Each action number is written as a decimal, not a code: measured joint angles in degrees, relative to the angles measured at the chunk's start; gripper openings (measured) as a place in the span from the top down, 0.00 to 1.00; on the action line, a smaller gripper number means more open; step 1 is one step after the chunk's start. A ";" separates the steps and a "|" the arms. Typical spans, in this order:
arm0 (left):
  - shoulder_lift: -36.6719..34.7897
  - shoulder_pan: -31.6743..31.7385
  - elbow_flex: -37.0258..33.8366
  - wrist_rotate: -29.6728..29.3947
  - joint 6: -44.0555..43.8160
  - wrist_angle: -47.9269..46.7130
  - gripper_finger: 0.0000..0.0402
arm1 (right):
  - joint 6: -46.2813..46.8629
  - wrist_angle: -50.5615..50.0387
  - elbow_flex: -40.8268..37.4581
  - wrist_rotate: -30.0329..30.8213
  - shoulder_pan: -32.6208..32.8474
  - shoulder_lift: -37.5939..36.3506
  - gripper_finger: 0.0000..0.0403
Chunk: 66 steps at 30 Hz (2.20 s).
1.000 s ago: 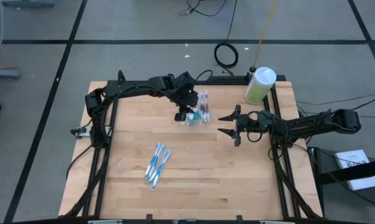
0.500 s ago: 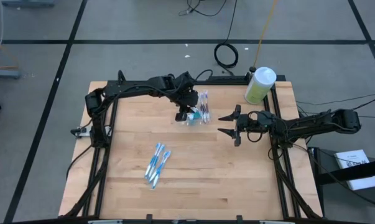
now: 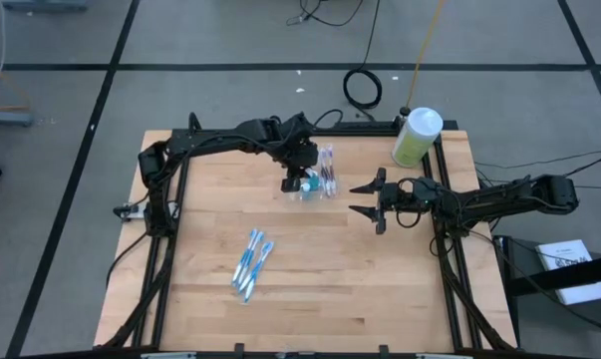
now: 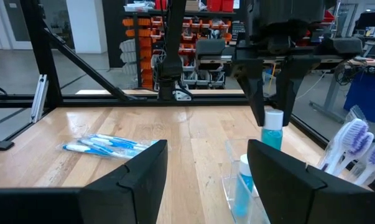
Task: Pick & Place toothbrushing station
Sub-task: Put the blue mouthwash into the transparent organizer
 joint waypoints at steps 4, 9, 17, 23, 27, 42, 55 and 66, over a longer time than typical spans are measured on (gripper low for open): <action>-0.04 -0.23 0.00 0.06 0.00 -0.04 0.74 | -0.01 0.00 -0.02 0.00 -0.01 0.00 0.47; -0.07 -1.09 0.00 0.17 0.02 -0.33 0.74 | -0.01 0.00 -0.02 -0.02 0.01 0.00 0.46; -0.09 -1.62 0.02 0.28 0.53 -0.46 0.74 | 0.01 0.02 -0.05 -0.02 -0.01 0.00 0.47; 0.69 -1.62 0.08 0.65 0.54 -0.15 0.74 | 0.01 0.02 -0.07 -0.02 -0.01 0.00 0.47; 1.90 -1.62 0.11 0.96 0.76 0.29 0.74 | 0.01 0.02 -0.07 -0.02 -0.01 0.00 0.47; 5.28 -0.93 0.11 1.34 1.12 1.05 0.74 | 0.03 -0.20 -0.07 -0.02 -0.01 0.02 0.46; 7.85 -0.46 0.11 3.10 0.92 2.12 0.74 | 0.04 -0.44 -0.07 -0.02 -0.01 0.02 0.46; 9.40 -0.28 0.11 4.29 0.20 2.49 0.74 | 0.04 -0.54 -0.07 -0.02 -0.01 0.00 0.47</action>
